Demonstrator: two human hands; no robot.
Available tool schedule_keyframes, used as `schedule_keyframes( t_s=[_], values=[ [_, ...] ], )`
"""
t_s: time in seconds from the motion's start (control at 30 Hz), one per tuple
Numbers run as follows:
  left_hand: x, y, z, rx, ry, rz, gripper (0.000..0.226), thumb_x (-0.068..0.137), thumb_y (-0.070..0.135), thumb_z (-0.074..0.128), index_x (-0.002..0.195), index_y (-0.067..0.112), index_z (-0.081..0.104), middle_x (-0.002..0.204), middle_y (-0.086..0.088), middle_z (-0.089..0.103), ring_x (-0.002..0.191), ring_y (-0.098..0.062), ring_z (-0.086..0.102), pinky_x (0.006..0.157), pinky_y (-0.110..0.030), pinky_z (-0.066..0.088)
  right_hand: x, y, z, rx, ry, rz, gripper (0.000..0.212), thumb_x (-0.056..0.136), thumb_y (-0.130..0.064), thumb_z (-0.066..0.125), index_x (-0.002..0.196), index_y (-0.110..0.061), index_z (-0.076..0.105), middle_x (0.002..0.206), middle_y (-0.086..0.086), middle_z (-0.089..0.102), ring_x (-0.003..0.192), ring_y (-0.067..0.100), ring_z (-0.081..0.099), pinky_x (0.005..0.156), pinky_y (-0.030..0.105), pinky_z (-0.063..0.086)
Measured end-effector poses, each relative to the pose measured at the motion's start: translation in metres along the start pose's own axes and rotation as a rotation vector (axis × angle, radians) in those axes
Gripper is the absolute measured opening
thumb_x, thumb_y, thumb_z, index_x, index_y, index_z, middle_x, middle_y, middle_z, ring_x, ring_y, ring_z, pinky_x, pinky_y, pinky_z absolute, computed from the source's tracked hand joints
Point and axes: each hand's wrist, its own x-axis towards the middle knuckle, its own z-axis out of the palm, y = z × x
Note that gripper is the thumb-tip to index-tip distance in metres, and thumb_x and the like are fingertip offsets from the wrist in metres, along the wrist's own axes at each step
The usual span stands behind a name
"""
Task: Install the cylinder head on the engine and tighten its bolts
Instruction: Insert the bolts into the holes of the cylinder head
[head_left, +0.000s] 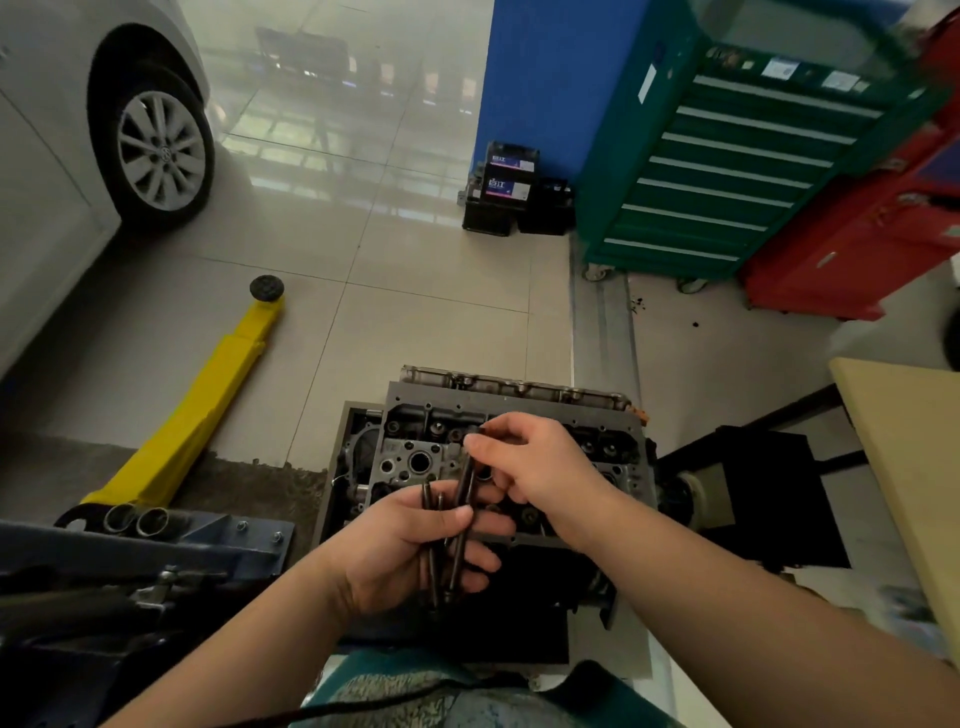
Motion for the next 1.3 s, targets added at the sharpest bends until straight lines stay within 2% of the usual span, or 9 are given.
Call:
schedule_keyframes(
  t_s=[0.13,0.23,0.43,0.63,0.83,0.97,1.07,1.1,1.3],
  values=[
    [0.003,-0.003,0.006,0.031,0.073,-0.014,0.039,0.095,0.005,0.069,0.133,-0.004,0.063,0.114,-0.029,0.068,0.077,-0.032,0.070,0.072,-0.046,0.059,-0.004,-0.015,-0.001,0.242,0.012,-0.085,0.022,0.099,-0.031,0.068,0.115,-0.016,0.065,0.096,0.004,0.080,0.066,0.014,0.060,0.048,0.025,0.042],
    [0.001,-0.005,0.005,-0.001,0.158,-0.070,0.041,0.096,0.001,0.064,0.136,-0.007,0.058,0.103,-0.024,0.068,0.074,-0.031,0.066,0.070,-0.044,0.057,-0.002,-0.026,-0.008,0.312,0.103,-0.189,0.020,0.102,-0.022,0.065,0.121,-0.020,0.062,0.098,0.010,0.078,0.069,0.019,0.064,0.050,0.028,0.049],
    [0.002,0.008,-0.012,-0.230,0.633,0.121,0.023,0.105,0.002,0.050,0.126,0.002,0.060,0.084,-0.016,0.072,0.064,-0.026,0.067,0.063,-0.040,0.060,-0.007,-0.006,-0.012,-0.001,0.085,-0.257,0.020,0.101,-0.024,0.064,0.119,-0.032,0.066,0.096,0.000,0.076,0.073,0.014,0.070,0.066,0.033,0.061],
    [-0.007,0.034,-0.027,-0.450,0.735,0.164,0.021,0.105,0.005,0.049,0.124,0.007,0.059,0.077,-0.012,0.073,0.066,-0.022,0.066,0.075,-0.039,0.056,-0.019,0.038,0.013,-0.197,0.007,-0.196,0.032,0.088,-0.062,0.053,0.115,-0.051,0.065,0.100,-0.010,0.076,0.087,0.015,0.073,0.076,0.043,0.063],
    [-0.012,0.033,-0.035,-0.584,0.726,0.161,0.020,0.107,0.009,0.050,0.123,0.006,0.062,0.091,-0.014,0.071,0.075,-0.022,0.065,0.079,-0.039,0.055,-0.015,0.059,0.025,-0.297,-0.006,-0.192,0.018,0.102,-0.041,0.055,0.113,-0.052,0.063,0.101,0.008,0.075,0.096,0.033,0.071,0.085,0.055,0.059],
    [-0.013,0.030,-0.037,-0.621,0.720,0.157,0.017,0.108,0.009,0.049,0.113,0.006,0.064,0.095,-0.013,0.071,0.077,-0.022,0.065,0.078,-0.040,0.055,-0.010,0.060,0.028,-0.401,-0.009,-0.219,0.021,0.105,-0.034,0.054,0.123,-0.041,0.063,0.102,-0.003,0.075,0.097,0.021,0.072,0.086,0.045,0.059],
    [-0.015,0.030,-0.038,-0.621,0.722,0.153,0.017,0.108,0.010,0.048,0.111,0.007,0.064,0.095,-0.013,0.071,0.078,-0.021,0.065,0.080,-0.038,0.055,-0.008,0.057,0.034,-0.497,-0.031,-0.280,0.025,0.106,-0.031,0.055,0.129,-0.031,0.064,0.093,-0.025,0.064,0.087,-0.011,0.062,0.076,0.010,0.047],
    [-0.015,0.030,-0.039,-0.623,0.724,0.154,0.016,0.108,0.010,0.048,0.110,0.007,0.064,0.095,-0.013,0.070,0.078,-0.021,0.064,0.080,-0.038,0.054,-0.009,0.055,0.036,-0.548,-0.038,-0.305,0.026,0.107,-0.031,0.054,0.131,-0.030,0.063,0.092,-0.026,0.061,0.082,-0.015,0.057,0.072,0.006,0.042],
    [-0.018,0.030,-0.043,-0.617,0.724,0.146,0.016,0.108,0.010,0.048,0.112,0.008,0.063,0.093,-0.013,0.071,0.076,-0.022,0.066,0.079,-0.038,0.055,-0.011,0.056,0.041,-0.690,-0.024,-0.380,0.027,0.109,-0.032,0.048,0.134,-0.029,0.059,0.112,-0.017,0.062,0.089,-0.007,0.052,0.075,0.005,0.034]
  ],
)
